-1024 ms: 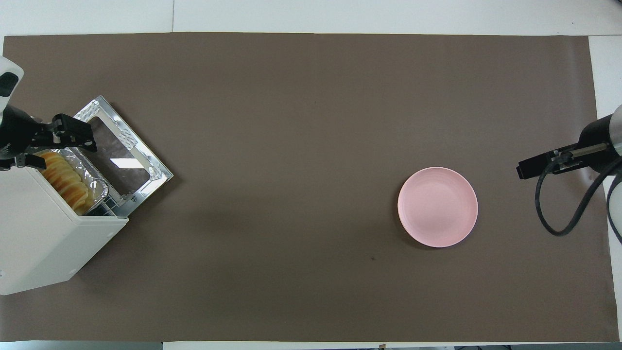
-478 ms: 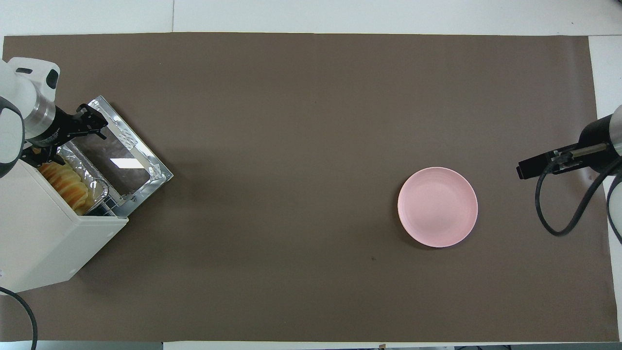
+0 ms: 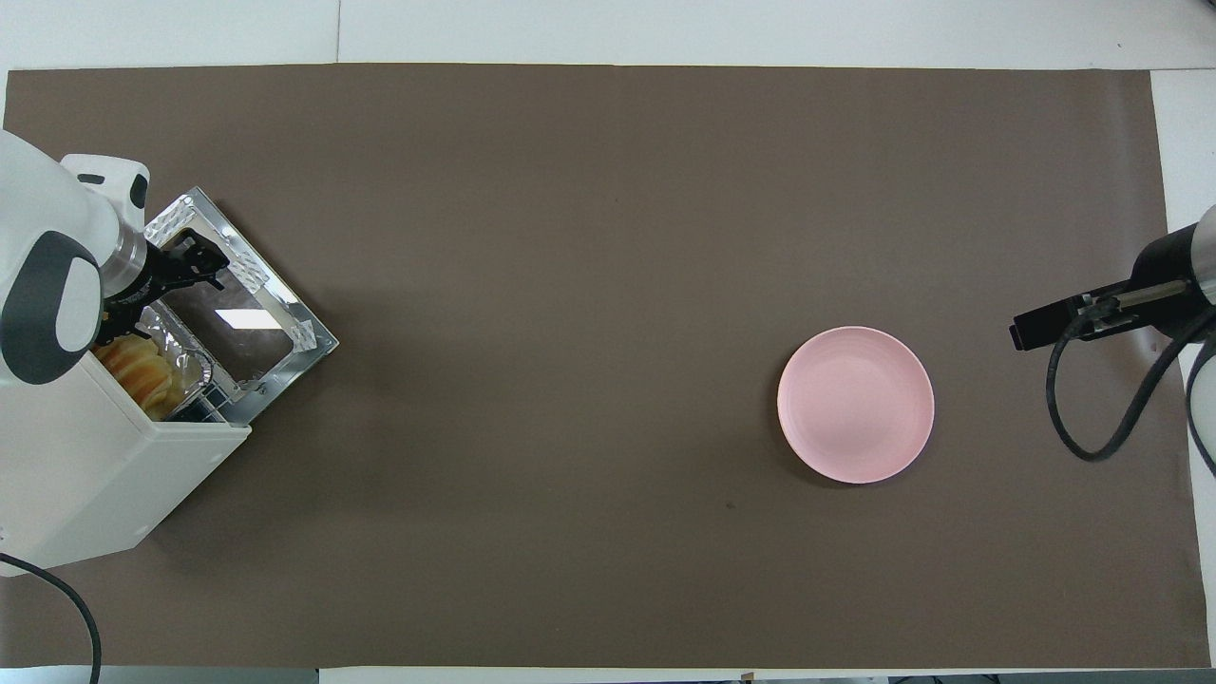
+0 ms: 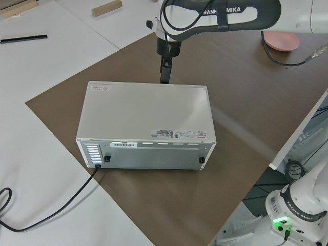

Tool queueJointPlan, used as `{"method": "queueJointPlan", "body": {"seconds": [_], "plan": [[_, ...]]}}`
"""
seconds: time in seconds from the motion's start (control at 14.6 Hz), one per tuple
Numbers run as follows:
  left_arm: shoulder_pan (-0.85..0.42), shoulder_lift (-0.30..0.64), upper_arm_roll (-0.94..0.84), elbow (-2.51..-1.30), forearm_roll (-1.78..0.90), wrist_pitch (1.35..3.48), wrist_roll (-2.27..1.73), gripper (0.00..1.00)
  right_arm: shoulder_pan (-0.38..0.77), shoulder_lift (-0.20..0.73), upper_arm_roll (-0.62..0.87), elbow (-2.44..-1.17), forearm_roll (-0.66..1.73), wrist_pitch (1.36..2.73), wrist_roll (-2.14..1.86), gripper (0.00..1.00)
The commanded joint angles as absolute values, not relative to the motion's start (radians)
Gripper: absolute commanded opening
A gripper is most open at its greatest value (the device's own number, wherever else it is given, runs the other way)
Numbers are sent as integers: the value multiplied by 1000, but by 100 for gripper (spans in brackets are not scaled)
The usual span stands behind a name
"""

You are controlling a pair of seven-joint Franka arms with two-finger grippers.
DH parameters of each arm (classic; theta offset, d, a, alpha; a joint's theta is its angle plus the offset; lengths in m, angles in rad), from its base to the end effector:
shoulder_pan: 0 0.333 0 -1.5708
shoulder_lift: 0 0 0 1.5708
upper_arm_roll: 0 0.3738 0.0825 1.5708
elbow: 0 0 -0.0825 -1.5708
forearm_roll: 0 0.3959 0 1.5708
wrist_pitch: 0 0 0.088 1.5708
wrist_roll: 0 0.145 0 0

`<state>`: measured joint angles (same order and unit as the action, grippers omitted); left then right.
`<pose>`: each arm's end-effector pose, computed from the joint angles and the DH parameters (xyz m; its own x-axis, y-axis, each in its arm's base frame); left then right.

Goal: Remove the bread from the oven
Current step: 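Reach the left gripper into the toaster oven and grasp the foil tray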

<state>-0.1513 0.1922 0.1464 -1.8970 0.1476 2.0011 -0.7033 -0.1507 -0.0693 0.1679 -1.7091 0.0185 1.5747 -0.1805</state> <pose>0.6125 0.0072 0.4100 0.8096 0.5862 0.0306 0.5815 -0.7939 -0.1778 0.5355 0.0150 0.6157 0.9787 0.1952 -0.0637 0.1944 -0.9808 -0.0186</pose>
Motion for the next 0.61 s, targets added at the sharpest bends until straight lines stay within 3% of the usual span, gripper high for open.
{"method": "queueJointPlan", "body": {"seconds": [0.0,0.07,0.2,0.27,0.41,0.55], "plan": [[-123,178,143,-1956,179,2072,-721,61,-160,-84,175,-1724,11,1577,-170,100],[-121,178,143,-1956,179,2074,-718,38,-158,-84,175,-1724,11,1577,-170,100],[-120,175,141,-1968,181,2074,-716,5,-160,-84,175,-1724,11,1577,-170,100],[-120,172,141,-1971,181,2074,-709,0,-160,-84,175,-1724,11,1577,-170,100],[-123,178,138,-1957,181,2077,-686,0,-160,-84,175,-1724,11,1577,-170,100],[-168,224,132,-1864,173,2095,-674,0,-160,-83,175,-1724,11,1577,-170,100]]}}
